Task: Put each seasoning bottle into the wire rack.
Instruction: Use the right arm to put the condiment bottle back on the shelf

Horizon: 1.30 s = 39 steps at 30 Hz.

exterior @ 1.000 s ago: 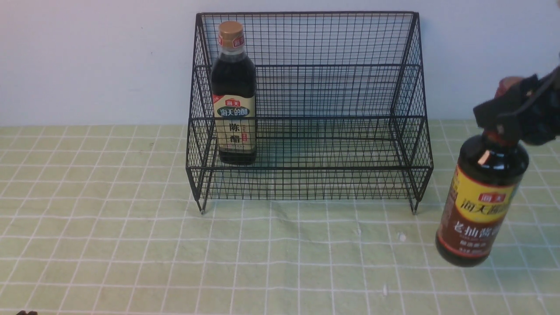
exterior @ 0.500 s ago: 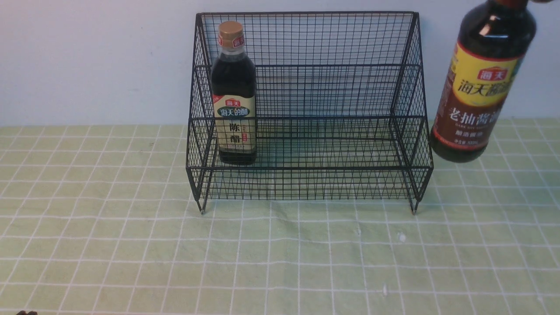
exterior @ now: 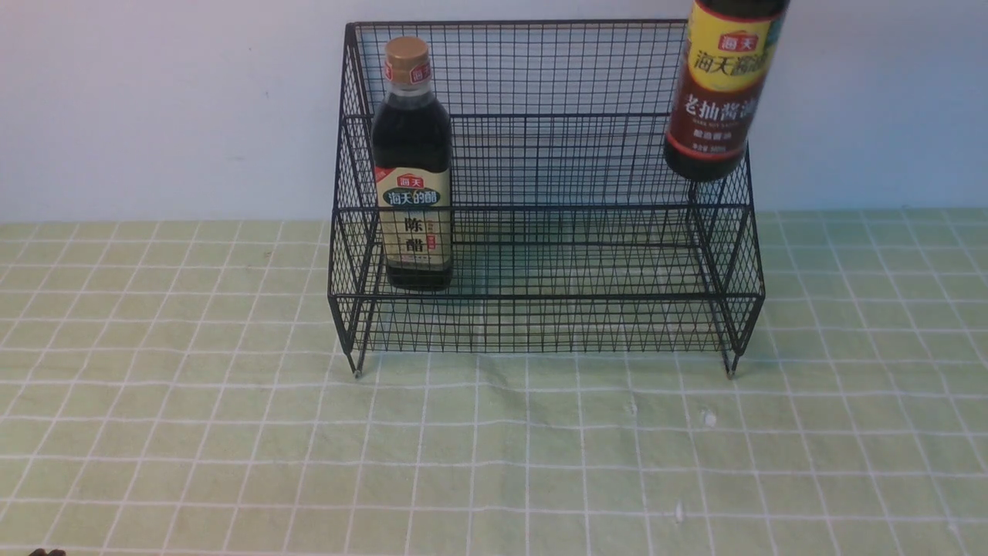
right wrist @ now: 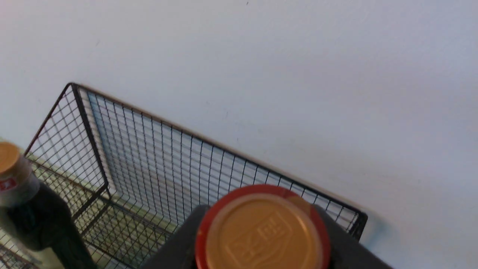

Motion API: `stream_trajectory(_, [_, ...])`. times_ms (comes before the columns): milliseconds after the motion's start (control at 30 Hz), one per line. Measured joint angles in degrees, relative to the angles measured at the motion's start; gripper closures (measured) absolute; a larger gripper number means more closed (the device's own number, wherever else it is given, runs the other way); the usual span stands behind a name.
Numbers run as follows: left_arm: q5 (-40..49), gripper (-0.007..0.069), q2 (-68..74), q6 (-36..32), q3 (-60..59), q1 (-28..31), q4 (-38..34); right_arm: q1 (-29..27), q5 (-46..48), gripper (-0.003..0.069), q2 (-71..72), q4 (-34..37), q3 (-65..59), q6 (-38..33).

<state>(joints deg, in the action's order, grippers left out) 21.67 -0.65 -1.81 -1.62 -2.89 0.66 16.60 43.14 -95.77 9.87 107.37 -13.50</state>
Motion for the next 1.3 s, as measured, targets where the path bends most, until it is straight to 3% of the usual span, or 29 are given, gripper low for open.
stream_trajectory(367, [0.0,0.0607,0.0,0.0,0.0,0.0,0.0,0.0,2.0,0.0383,-10.3,2.4,2.1,0.0])
stream_trajectory(967, [0.0,0.0607,0.0,0.0,0.0,0.0,0.0,0.1,6.7,0.038,-15.7,2.4,2.7,0.0])
stream_trajectory(1033, [0.0,0.0607,0.0,0.0,0.0,0.0,0.0,0.1,6.7,0.0354,-15.7,2.4,2.7,0.0])
stream_trajectory(1200, [0.0,0.0607,0.0,0.0,0.0,0.0,0.0,0.1,6.7,0.0178,-14.0,2.3,3.0,2.8])
stream_trajectory(1300, [0.0,0.0607,0.0,0.0,0.0,0.0,0.0,0.1,7.4,0.0118,-11.8,2.0,3.5,4.3])
